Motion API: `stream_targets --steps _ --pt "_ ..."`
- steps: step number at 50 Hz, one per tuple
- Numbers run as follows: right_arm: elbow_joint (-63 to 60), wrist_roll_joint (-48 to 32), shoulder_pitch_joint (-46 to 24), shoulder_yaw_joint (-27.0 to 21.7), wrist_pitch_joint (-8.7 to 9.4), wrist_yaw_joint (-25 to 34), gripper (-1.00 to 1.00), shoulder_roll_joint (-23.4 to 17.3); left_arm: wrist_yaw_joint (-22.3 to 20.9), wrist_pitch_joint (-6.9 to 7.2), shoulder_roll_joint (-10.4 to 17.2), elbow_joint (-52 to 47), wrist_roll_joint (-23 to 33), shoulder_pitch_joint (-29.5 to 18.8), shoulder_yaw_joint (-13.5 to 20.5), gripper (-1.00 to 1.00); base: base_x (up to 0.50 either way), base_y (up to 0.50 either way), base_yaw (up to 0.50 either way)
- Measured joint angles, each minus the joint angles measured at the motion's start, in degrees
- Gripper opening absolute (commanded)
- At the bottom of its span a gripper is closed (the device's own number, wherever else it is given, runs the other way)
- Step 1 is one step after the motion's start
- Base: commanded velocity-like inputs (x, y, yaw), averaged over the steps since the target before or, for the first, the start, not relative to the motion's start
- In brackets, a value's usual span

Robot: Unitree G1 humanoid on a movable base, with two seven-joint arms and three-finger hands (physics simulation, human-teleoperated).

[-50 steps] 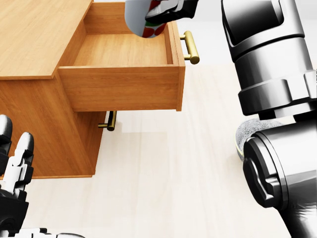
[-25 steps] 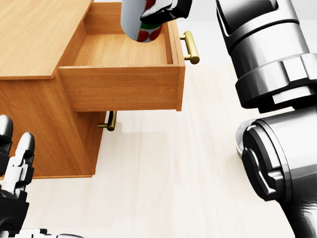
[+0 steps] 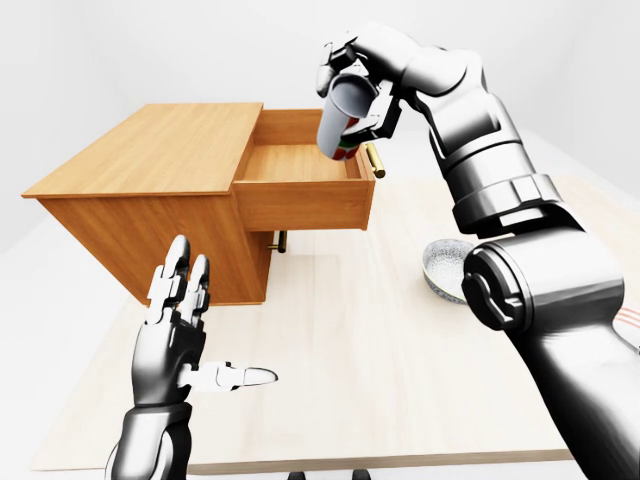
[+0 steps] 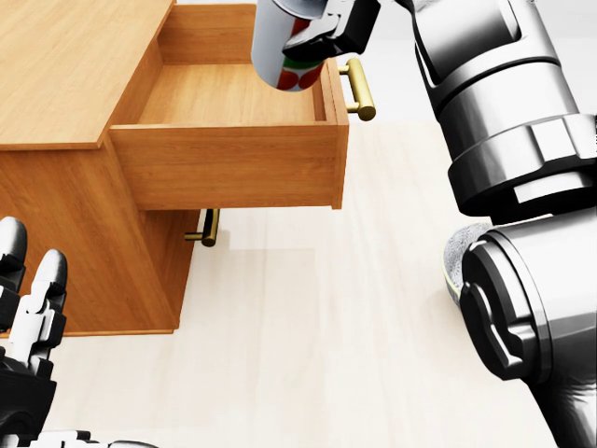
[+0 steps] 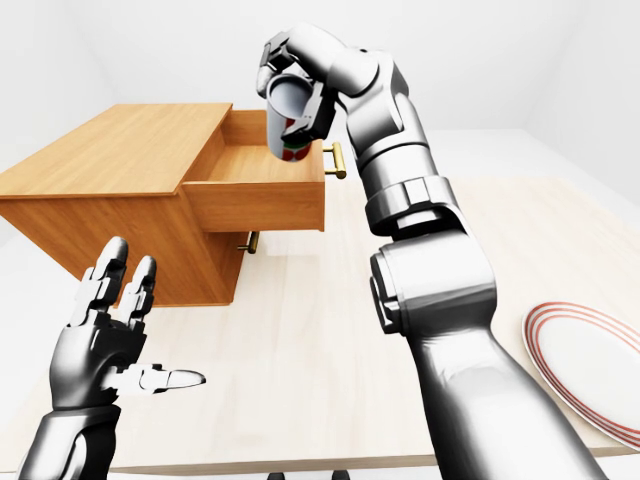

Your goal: Put the ketchup in the top drawer of the cabinet.

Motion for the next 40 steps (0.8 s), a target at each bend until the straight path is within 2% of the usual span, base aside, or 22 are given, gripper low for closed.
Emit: stream_targets --steps 40 --pt "1.80 2.08 3.47 -1.57 0.00 -4.99 -1.00 0.80 -0.10 0.28 0.01 -0.17 -0.11 -0.11 0.07 1.00 0.00 0.00 0.00"
